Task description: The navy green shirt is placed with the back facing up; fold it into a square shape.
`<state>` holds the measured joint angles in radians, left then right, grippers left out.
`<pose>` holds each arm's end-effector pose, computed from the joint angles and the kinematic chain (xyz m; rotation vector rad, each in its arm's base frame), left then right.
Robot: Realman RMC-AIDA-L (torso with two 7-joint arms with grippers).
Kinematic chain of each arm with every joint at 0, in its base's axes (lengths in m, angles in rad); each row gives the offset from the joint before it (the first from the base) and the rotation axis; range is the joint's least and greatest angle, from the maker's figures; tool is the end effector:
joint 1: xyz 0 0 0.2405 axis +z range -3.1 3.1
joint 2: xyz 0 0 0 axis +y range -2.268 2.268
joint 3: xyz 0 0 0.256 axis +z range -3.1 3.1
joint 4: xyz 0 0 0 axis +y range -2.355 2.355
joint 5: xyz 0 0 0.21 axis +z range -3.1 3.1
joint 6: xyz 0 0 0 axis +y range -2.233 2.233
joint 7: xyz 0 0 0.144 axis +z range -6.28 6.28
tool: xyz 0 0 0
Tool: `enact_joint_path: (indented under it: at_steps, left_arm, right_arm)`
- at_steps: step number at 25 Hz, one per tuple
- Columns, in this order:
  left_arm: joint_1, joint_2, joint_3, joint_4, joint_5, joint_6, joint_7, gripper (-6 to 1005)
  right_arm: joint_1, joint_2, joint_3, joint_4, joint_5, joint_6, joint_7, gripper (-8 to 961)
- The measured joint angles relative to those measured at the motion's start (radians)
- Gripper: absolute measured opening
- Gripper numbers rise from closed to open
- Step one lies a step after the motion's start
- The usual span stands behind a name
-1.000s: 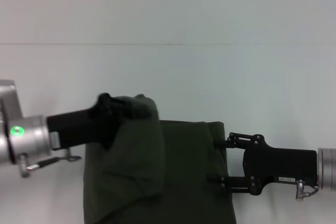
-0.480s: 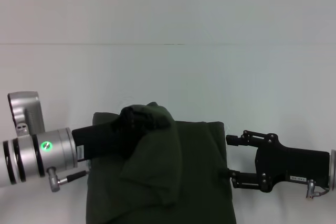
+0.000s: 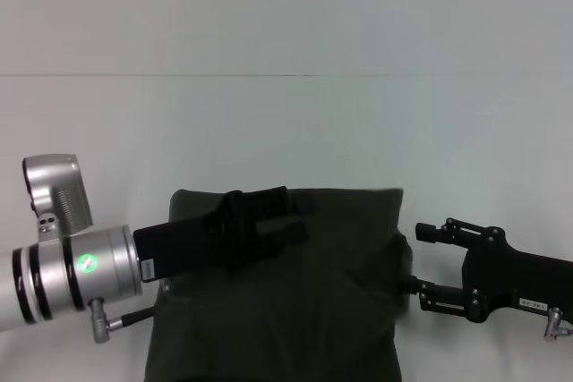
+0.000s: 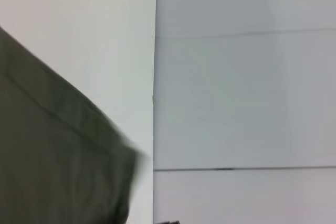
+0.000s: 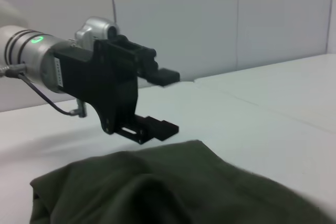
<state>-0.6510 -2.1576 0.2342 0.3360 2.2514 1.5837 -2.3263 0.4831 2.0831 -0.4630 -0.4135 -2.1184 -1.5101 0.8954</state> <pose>-0.2373 0.3126 -0.0619 1.8232 2.0438 0.9983 0.3041 0.2933 -0.0306 -2.6470 0.3906 0.6711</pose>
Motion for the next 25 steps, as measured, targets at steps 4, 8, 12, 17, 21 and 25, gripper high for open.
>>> enact_joint_path:
  at_steps: [4,8,12,17,21,25]
  left_arm:
    - [0.019,0.021,-0.007,0.007,-0.024,0.013,-0.004,442]
    - [0.047,0.070,-0.008,0.008,-0.049,0.049,0.018,584]
    - [0.072,0.114,0.002,0.008,-0.056,0.103,0.126,827]
    - [0.107,0.152,0.030,0.032,-0.055,0.158,0.340,945]
    - [0.138,0.152,0.031,0.090,-0.051,0.189,0.460,940]
    - [0.154,0.149,0.039,0.114,-0.050,0.192,0.489,935]
  right_arm:
    - [-0.025,-0.007,0.014,-0.004,0.000,0.003,0.007,800]
    - [-0.065,-0.021,0.063,-0.021,0.000,-0.030,0.042,800]
    - [-0.071,-0.028,0.084,-0.030,0.000,-0.074,0.092,800]
    - [-0.049,-0.024,0.078,-0.037,0.000,-0.176,0.144,800]
    - [-0.012,0.004,0.029,-0.041,-0.008,-0.187,0.092,800]
    - [0.028,0.015,-0.049,0.025,-0.010,-0.080,0.012,801]
